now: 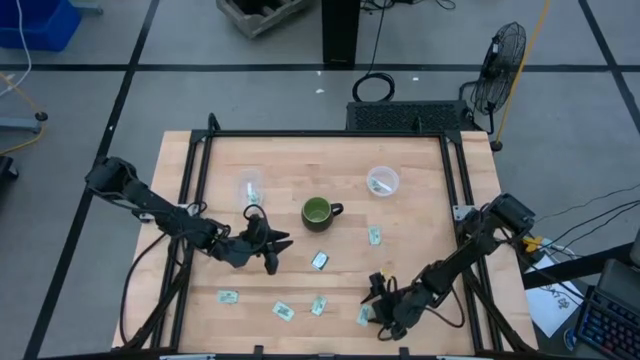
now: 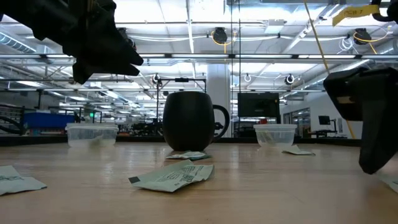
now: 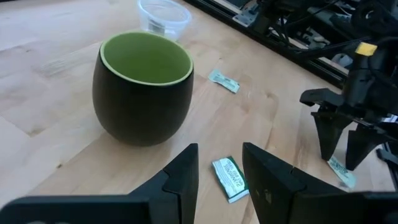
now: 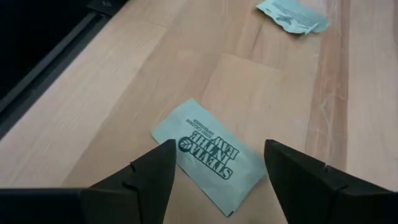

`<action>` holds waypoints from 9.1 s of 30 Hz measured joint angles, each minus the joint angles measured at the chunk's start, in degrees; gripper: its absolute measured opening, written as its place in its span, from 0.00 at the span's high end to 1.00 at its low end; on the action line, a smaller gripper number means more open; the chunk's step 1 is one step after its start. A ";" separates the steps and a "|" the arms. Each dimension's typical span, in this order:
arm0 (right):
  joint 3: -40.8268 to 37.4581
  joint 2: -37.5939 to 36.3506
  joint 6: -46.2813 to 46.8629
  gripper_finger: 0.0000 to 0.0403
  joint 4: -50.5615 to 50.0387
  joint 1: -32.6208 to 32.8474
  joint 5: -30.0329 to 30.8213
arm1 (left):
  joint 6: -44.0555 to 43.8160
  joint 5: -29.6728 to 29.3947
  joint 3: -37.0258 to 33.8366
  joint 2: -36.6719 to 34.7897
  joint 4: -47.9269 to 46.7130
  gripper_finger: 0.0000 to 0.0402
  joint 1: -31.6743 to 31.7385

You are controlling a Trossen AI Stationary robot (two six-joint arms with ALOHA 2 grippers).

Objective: Pick and place items into bin
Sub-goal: Put the green stevia packet into the right transparent bin

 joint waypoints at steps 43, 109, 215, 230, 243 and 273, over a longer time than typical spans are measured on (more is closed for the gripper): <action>0.48 -0.85 6.31 0.45 -5.55 -2.29 1.50 | 0.96 0.39 -0.02 -0.04 0.32 0.68 0.02; 0.39 -33.01 4.05 0.90 -42.37 -57.79 3.21 | 0.65 -0.13 -0.02 -0.04 0.31 0.68 0.02; -15.32 -29.47 -3.41 0.86 -12.63 -34.51 -7.81 | 1.12 -1.59 -0.02 -0.04 -0.06 0.68 0.17; -15.45 -20.29 -5.04 0.30 -11.27 -34.05 -3.97 | 1.06 -1.60 -0.02 -0.04 -0.03 0.68 0.17; -15.19 -15.32 -1.38 0.53 -10.16 -34.16 -5.42 | 0.70 -1.62 -0.02 -0.04 0.02 0.68 0.17; -15.45 -41.44 3.07 0.90 -24.32 -37.79 22.69 | 0.88 -1.62 -0.02 -0.04 0.00 0.68 0.17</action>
